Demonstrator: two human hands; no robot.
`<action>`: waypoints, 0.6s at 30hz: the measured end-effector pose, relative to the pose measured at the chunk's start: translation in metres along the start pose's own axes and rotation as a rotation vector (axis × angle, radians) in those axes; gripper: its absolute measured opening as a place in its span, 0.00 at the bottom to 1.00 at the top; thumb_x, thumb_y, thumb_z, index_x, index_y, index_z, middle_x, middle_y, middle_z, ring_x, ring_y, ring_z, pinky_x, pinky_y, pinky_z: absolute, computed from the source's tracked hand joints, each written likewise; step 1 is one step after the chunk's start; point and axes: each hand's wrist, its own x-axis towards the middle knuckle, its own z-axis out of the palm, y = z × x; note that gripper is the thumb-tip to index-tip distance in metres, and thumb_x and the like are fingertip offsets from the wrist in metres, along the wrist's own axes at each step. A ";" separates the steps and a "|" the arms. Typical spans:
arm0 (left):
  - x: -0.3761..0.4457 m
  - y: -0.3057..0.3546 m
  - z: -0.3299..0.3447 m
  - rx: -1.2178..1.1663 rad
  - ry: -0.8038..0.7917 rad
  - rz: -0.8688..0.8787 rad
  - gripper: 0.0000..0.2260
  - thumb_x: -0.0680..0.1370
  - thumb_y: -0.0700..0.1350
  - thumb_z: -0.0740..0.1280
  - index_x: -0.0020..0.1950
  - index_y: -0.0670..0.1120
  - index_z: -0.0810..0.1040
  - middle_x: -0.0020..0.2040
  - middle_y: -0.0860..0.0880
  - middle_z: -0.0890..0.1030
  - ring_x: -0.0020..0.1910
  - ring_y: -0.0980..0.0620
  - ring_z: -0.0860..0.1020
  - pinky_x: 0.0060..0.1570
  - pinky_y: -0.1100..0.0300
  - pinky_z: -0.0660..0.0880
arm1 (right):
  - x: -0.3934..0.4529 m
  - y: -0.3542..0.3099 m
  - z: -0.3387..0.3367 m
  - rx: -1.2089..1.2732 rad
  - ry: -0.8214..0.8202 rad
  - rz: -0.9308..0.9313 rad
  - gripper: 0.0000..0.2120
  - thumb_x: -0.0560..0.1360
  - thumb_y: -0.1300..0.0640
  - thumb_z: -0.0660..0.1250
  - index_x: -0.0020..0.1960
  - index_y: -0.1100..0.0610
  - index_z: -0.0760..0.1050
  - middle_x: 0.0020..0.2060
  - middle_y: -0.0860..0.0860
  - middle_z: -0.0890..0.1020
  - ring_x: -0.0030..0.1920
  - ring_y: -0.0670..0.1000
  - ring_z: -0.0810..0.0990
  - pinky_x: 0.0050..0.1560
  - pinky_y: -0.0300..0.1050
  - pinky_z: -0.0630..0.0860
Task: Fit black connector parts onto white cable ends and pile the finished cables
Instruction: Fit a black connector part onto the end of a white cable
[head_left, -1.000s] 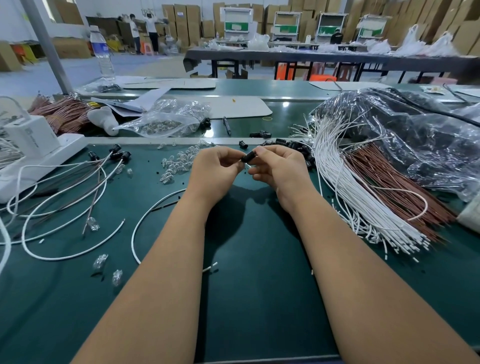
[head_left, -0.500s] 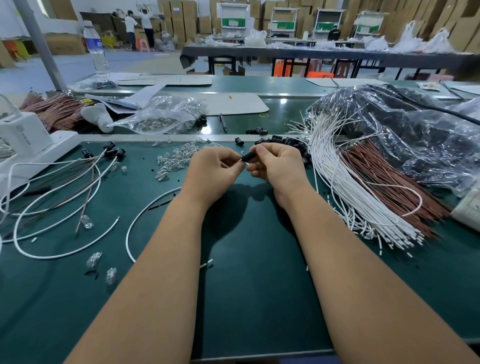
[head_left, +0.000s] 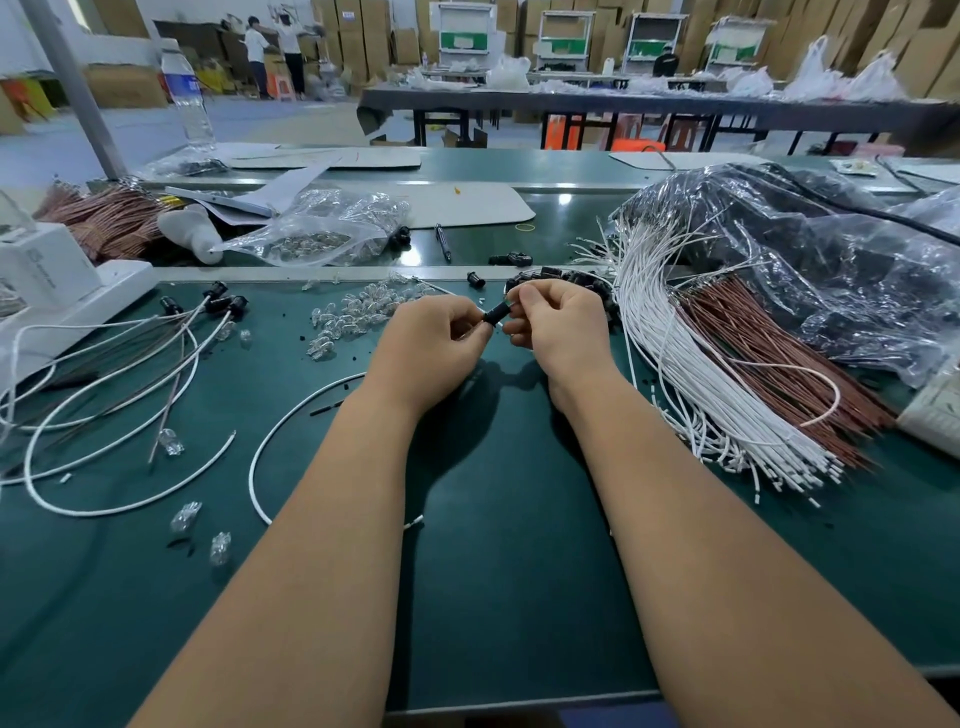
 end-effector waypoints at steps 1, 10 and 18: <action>0.000 -0.001 0.000 0.000 0.002 0.000 0.05 0.76 0.43 0.68 0.42 0.43 0.82 0.33 0.46 0.80 0.32 0.49 0.73 0.36 0.57 0.69 | 0.000 -0.001 0.000 0.028 -0.007 0.014 0.12 0.81 0.63 0.60 0.40 0.58 0.77 0.32 0.50 0.77 0.25 0.42 0.76 0.29 0.34 0.74; 0.003 -0.008 -0.004 -0.040 0.025 -0.049 0.07 0.77 0.40 0.67 0.40 0.44 0.81 0.34 0.48 0.82 0.37 0.45 0.79 0.42 0.52 0.76 | -0.001 -0.007 -0.005 0.285 -0.111 0.123 0.13 0.80 0.68 0.54 0.45 0.61 0.77 0.31 0.54 0.80 0.27 0.50 0.80 0.29 0.38 0.76; 0.002 -0.007 -0.007 -0.080 0.024 -0.081 0.07 0.77 0.40 0.68 0.41 0.51 0.79 0.34 0.52 0.82 0.36 0.51 0.81 0.45 0.55 0.79 | -0.001 -0.004 -0.003 0.155 -0.083 0.042 0.07 0.79 0.67 0.61 0.45 0.60 0.74 0.35 0.56 0.81 0.30 0.50 0.83 0.30 0.38 0.78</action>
